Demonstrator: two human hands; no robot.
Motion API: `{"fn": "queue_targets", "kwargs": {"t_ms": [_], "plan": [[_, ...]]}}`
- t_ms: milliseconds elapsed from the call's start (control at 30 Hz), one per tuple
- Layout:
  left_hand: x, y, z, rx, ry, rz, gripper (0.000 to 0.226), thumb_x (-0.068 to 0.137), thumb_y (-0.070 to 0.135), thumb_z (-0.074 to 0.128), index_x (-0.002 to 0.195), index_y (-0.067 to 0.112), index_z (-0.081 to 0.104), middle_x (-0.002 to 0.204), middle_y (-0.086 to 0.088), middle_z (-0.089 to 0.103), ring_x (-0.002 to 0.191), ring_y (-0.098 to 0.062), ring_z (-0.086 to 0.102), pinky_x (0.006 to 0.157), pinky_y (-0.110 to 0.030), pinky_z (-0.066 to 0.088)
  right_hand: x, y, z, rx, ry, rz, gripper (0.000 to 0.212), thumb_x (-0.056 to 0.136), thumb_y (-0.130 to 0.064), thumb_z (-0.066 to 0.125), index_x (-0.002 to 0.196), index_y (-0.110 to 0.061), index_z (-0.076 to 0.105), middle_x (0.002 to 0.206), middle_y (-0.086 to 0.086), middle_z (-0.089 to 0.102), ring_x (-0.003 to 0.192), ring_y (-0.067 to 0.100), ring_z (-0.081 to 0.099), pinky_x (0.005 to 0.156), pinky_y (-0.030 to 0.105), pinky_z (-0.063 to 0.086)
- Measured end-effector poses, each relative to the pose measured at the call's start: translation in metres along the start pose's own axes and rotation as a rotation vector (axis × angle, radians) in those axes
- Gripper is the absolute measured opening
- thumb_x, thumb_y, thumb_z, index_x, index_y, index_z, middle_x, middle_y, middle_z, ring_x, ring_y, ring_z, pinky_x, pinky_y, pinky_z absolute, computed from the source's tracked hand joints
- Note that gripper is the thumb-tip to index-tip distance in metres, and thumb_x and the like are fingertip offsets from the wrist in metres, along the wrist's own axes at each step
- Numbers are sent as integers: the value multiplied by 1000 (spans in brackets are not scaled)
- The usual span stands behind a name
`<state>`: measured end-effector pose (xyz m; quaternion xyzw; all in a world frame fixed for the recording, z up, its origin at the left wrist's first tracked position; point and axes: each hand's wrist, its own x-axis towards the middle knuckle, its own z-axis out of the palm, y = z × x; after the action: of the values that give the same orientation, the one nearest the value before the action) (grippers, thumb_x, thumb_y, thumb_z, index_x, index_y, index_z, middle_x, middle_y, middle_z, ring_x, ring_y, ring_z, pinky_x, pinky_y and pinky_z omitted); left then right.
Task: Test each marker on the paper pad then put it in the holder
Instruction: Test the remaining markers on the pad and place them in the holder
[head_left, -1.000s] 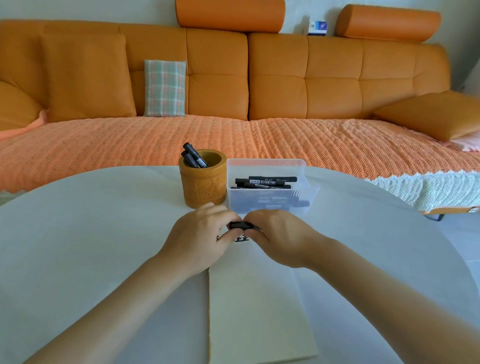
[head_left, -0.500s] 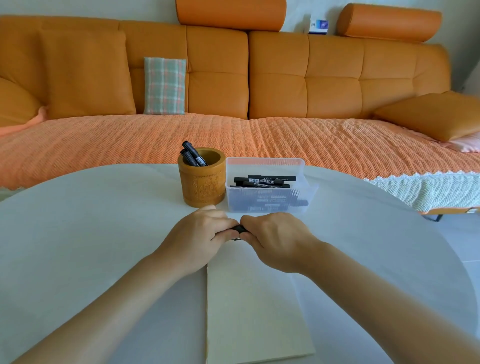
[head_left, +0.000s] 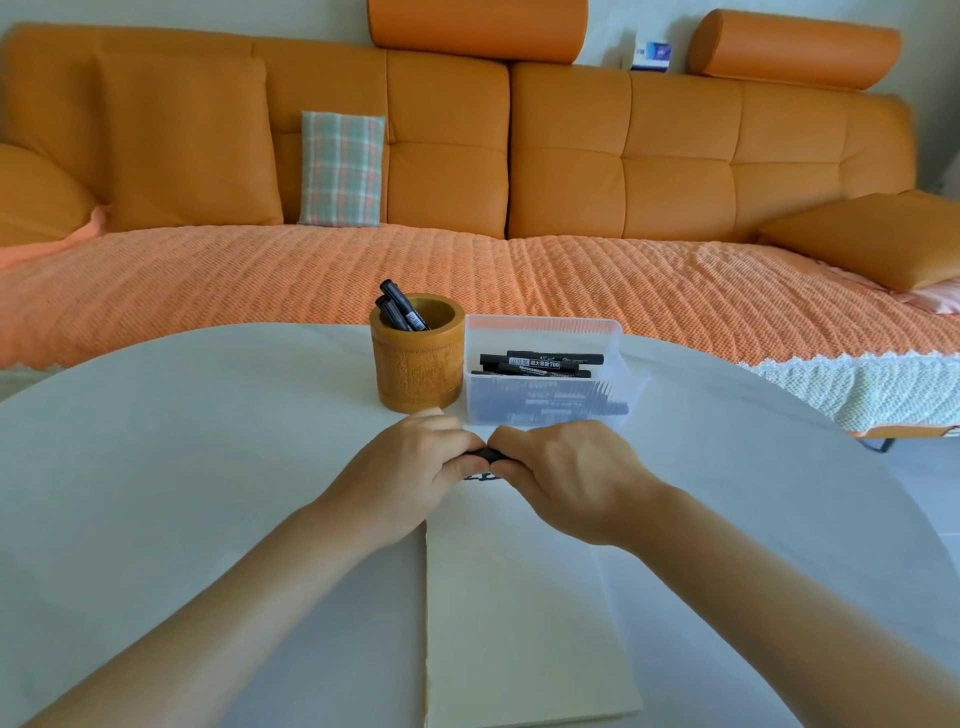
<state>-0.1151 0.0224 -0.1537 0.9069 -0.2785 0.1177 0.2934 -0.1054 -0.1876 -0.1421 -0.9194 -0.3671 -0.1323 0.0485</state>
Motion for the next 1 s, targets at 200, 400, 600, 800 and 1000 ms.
{"fn": "queue_targets", "kwargs": {"t_ms": [200, 400, 600, 800, 1000], "plan": [[2, -4, -1, 80, 40, 4, 16, 94, 35, 61, 103, 28, 72, 84, 13, 60, 87, -7, 49, 67, -37, 48, -1, -5, -9, 129, -8, 20, 51, 94, -52, 43, 134, -21, 35, 68, -8, 55, 62, 20, 55, 59, 36, 46], [-4, -27, -12, 166, 95, -165, 18, 90, 38, 65, 106, 33, 71, 92, 20, 59, 89, -4, 48, 70, -27, 47, -5, 16, -15, 450, -51, 177, 31, 94, 0, 40, 96, -31, 43, 85, -4, 50, 74, 18, 48, 68, 30, 43], [-7, -43, -7, 165, 122, -348, 20, 92, 37, 62, 109, 32, 72, 96, 15, 58, 95, -9, 47, 77, -32, 48, -2, 22, -16, 1106, -5, 418, 54, 94, 15, 37, 118, -21, 70, 110, 7, 63, 92, 17, 63, 83, 26, 53], [-8, -50, 5, 169, 35, -358, 30, 96, 39, 54, 123, 33, 67, 98, 16, 52, 99, -9, 42, 84, -32, 47, -5, 16, -3, 1040, -84, 343, 42, 93, 1, 59, 123, -28, 65, 88, -6, 55, 81, 10, 55, 82, 28, 53], [-9, -44, 6, 29, -48, -323, 58, 87, 66, 44, 130, 31, 61, 113, 20, 49, 115, -3, 33, 107, -30, 32, -5, 10, 8, 1214, 102, 527, 25, 101, -13, 47, 109, -20, 70, 79, 6, 63, 63, 24, 57, 53, 26, 37]]}}
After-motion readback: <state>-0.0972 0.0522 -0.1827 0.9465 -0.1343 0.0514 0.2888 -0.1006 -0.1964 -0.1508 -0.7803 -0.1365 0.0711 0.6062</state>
